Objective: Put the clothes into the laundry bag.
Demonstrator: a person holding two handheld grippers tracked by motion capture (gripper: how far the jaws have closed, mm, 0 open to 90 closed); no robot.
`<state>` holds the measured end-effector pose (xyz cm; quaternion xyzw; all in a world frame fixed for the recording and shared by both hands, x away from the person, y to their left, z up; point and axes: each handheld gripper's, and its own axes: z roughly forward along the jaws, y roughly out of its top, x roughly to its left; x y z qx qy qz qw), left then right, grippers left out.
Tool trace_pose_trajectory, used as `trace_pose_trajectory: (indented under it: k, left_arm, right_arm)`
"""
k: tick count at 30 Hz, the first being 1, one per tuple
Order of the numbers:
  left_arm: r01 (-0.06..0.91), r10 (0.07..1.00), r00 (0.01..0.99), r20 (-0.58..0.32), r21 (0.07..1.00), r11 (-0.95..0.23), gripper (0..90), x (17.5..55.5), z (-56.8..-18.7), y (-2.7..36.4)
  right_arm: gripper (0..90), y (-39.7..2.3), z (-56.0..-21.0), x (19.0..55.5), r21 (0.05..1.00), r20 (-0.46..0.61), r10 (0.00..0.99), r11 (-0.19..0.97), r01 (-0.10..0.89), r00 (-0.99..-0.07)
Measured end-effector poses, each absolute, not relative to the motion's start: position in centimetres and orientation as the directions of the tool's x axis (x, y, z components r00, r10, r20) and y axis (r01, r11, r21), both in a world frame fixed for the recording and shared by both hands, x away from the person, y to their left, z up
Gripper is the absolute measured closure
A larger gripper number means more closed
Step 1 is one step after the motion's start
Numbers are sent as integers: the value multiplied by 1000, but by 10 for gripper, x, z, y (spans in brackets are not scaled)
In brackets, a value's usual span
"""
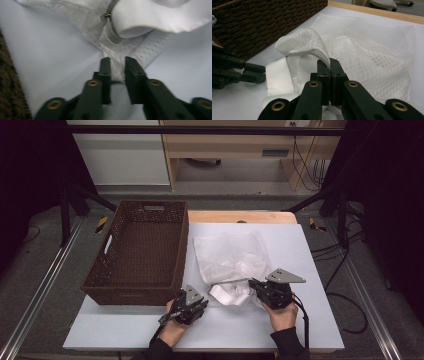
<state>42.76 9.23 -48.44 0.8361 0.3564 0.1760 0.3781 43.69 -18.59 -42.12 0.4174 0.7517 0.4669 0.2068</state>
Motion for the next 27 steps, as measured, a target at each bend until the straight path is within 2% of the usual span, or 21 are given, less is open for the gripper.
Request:
trace_pose_trajectory:
  k: [4, 7, 12, 14, 16, 17, 19, 22, 23, 25, 27]
  left_arm:
    - [452, 710, 703, 33, 750, -482, 855, 420, -477, 94]
    - [466, 692, 722, -5, 742, -481, 857, 410, -464, 104]
    - [447, 688, 726, 10, 753, -483, 836, 394, -463, 109]
    - [456, 705, 709, 13, 755, -472, 748, 398, -467, 107]
    - [477, 729, 685, -6, 760, -442, 587, 404, -472, 106]
    - [484, 732, 681, -10, 757, -439, 541, 407, -475, 105]
    - [503, 736, 675, -47, 760, -412, 508, 413, -481, 104]
    - [511, 744, 666, -61, 764, -395, 553, 415, -486, 102]
    - [507, 740, 669, -61, 765, -396, 601, 413, -486, 101]
    - [495, 730, 682, -47, 764, -414, 754, 410, -486, 98]
    - [482, 721, 692, -34, 765, -427, 839, 408, -484, 97]
  right_arm:
    - [884, -187, -421, 437, 876, 77, 821, 215, 432, -566]
    - [883, -189, -420, 436, 876, 82, 822, 210, 434, -563]
    - [884, -185, -421, 436, 873, 83, 816, 217, 437, -572]
    - [883, -182, -422, 436, 870, 81, 815, 224, 440, -574]
    - [883, -181, -422, 436, 869, 80, 814, 225, 440, -575]
    - [883, -181, -422, 436, 869, 78, 813, 228, 439, -577]
    - [883, -181, -423, 436, 866, 80, 811, 231, 443, -580]
    - [883, -180, -424, 436, 867, 76, 809, 235, 439, -582]
    - [883, -180, -424, 436, 867, 75, 810, 235, 439, -582]
    - [883, -180, -424, 436, 868, 73, 809, 236, 436, -583]
    - [882, -180, -423, 435, 870, 70, 810, 236, 434, -582]
